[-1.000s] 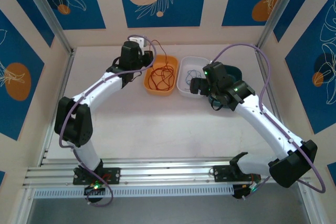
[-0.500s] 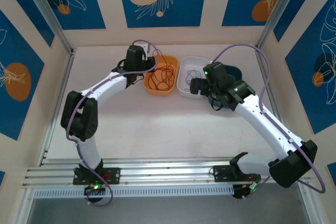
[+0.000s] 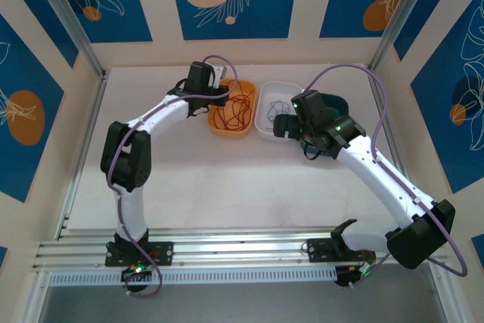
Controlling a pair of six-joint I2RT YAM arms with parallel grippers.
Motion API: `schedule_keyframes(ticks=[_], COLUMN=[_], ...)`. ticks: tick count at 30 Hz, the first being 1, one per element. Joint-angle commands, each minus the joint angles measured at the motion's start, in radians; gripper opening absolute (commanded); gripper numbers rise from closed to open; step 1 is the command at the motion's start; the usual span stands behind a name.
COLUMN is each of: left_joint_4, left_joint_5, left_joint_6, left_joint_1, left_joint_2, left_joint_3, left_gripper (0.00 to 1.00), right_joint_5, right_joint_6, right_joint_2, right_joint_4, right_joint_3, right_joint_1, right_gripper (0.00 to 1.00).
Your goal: Untangle the cables
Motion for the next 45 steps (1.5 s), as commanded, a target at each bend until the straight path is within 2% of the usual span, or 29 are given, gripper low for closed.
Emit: schedule_keyframes(ticks=[1, 9, 14, 18, 28, 34, 45], left_joint_4=[-0.079, -0.193, -0.228, -0.261, -0.217, -0.168, -0.153], left_joint_5=[0.05, 0.06, 0.053, 0.033, 0.012, -0.009, 0.005], left_joint_6=[0.046, 0.119, 0.154, 0.162, 0.123, 0.086, 0.068], left_joint_1=[0.021, 0.024, 0.024, 0.025, 0.024, 0.023, -0.002], left_joint_2=[0.041, 0.142, 0.189, 0.207, 0.16, 0.145, 0.142], left_joint_3=[0.061, 0.188, 0.239, 0.272, 0.251, 0.225, 0.219], left_gripper=[0.0, 0.0, 0.06, 0.2, 0.58, 0.67, 0.71], right_joint_5=[-0.018, -0.033, -0.039, -0.04, -0.036, -0.04, -0.029], right_joint_6=[0.015, 0.018, 0.021, 0.021, 0.018, 0.019, 0.019], right_joint_2=[0.002, 0.016, 0.024, 0.027, 0.039, 0.04, 0.033], right_joint_4=[-0.009, 0.002, 0.005, 0.005, 0.01, 0.013, 0.008], right_joint_3=[-0.01, -0.01, -0.011, -0.009, -0.001, -0.002, -0.003], right_joint_1=[-0.004, -0.004, -0.003, -0.003, -0.003, -0.003, -0.004], right_gripper=[0.99, 0.99, 0.99, 0.99, 0.99, 0.99, 0.99])
